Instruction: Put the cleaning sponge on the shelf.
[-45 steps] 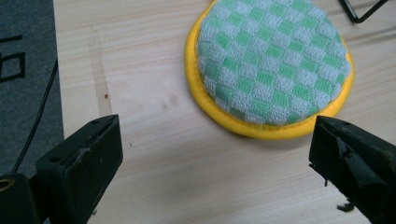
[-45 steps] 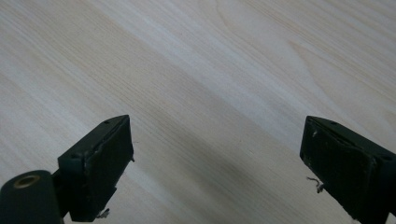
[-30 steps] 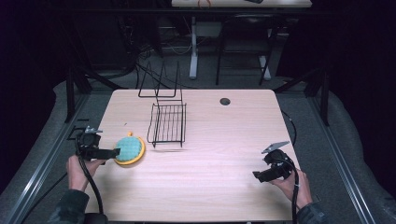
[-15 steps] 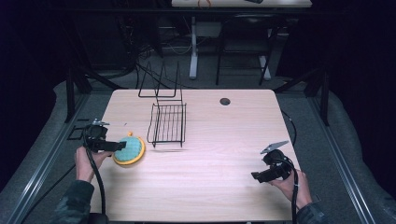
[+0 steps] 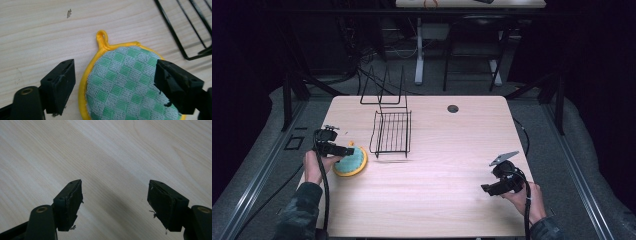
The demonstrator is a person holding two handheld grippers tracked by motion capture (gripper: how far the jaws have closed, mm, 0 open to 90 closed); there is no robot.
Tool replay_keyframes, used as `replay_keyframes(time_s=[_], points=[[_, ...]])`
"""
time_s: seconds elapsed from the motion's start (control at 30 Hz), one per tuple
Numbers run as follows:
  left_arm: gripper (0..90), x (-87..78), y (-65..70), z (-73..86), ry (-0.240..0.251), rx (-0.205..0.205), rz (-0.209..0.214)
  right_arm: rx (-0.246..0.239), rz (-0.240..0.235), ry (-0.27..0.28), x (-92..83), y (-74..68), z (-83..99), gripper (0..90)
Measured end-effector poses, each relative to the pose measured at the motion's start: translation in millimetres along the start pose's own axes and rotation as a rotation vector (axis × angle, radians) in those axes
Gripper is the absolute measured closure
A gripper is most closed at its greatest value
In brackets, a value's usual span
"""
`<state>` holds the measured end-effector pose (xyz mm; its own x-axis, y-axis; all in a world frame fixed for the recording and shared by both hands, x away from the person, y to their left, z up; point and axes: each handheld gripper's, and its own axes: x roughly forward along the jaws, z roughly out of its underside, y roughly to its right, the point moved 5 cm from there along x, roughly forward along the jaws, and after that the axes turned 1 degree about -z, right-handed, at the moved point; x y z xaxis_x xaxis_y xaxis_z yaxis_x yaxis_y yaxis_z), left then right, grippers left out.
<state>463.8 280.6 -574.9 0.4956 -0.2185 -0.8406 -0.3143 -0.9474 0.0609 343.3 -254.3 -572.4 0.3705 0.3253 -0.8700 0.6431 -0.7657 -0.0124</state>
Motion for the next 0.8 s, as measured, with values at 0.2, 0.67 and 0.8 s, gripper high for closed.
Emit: replay_keyframes(time_s=[0.2, 0.67, 0.8], points=[[30.8, 6.8, -3.5, 2.7, -0.024, -0.016, 0.021, -0.003, -0.003, 0.0, -0.2, -0.7, 0.0, 33.4], [52.8, 8.7, -2.1, 8.1, -0.016, -0.039, 0.014, -0.015, -0.005, -0.001, -2.3, -2.2, -0.2, 45.6], [56.6, 8.6, -1.8, 8.8, -0.013, -0.043, 0.005, -0.011, -0.004, 0.0, -2.6, -2.4, -0.4, 46.1]])
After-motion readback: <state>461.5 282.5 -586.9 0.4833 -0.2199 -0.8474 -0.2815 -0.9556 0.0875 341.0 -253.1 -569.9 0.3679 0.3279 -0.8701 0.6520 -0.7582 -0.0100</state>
